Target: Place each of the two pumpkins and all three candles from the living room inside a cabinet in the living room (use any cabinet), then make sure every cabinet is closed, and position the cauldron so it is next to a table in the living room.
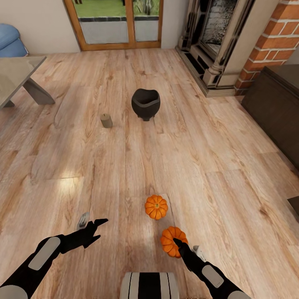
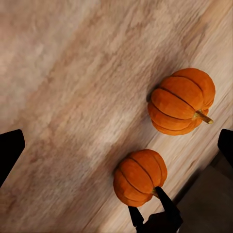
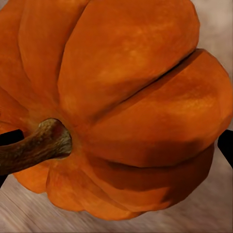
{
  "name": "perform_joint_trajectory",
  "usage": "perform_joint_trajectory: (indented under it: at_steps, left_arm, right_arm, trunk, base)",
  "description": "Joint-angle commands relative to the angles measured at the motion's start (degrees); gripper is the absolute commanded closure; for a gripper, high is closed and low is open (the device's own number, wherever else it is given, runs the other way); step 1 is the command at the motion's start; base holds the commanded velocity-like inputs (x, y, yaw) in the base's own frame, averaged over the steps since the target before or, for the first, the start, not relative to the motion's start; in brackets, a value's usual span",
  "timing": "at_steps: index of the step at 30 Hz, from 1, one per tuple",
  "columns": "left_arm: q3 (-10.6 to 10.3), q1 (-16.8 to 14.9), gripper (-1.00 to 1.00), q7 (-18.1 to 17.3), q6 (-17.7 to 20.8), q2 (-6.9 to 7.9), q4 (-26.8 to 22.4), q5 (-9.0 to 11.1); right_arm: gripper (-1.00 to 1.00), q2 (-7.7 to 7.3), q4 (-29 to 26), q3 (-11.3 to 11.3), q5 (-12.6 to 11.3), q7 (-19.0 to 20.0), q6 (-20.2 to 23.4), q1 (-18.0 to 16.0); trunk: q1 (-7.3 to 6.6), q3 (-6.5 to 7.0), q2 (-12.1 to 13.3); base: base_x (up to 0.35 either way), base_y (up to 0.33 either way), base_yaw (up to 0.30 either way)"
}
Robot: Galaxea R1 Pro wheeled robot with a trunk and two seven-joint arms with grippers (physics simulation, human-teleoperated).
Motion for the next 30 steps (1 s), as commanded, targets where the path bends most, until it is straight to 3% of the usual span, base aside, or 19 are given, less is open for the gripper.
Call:
perform_joint_trajectory:
  at_steps: [1,16,17,30]
  left_arm:
    - [-0.13,-0.03,-1.0,-0.24,0.04,0.05,0.03,-0.04]
    - [-0.13,-0.03,-1.0,-0.24,0.04,-0.02,0.02,-0.02]
    - [-0.13,-0.03,-1.0,-0.24,0.04,-0.03,0.02,0.0]
    - [-0.13,-0.03,-1.0,-0.24,0.04,0.05,0.03,0.05]
  right_arm:
    - [-1.0,-0.05,0.19,0.35,0.09,-0.68,0.01,0.03]
    - [-1.0,-0.02,0.19,0.36,0.1,-0.68,0.01,0.03]
    - [1.0,-0.03,0.16,0.37,0.1,-0.68,0.01,0.03]
    - [1.0,-0.04,-0.3,0.35,0.02,-0.68,0.01,0.03]
  trunk:
    - [0.0,-0.05,-0.01]
    - [0.0,-0.05,-0.01]
    - [0.0,-0.05,-0.01]
    - [0.0,-0.05,-0.01]
  base:
    - [0.0,0.0,0.0]
    - [0.0,0.0,0.0]
    - [0.0,0.0,0.0]
    - [0.0,0.0,0.0]
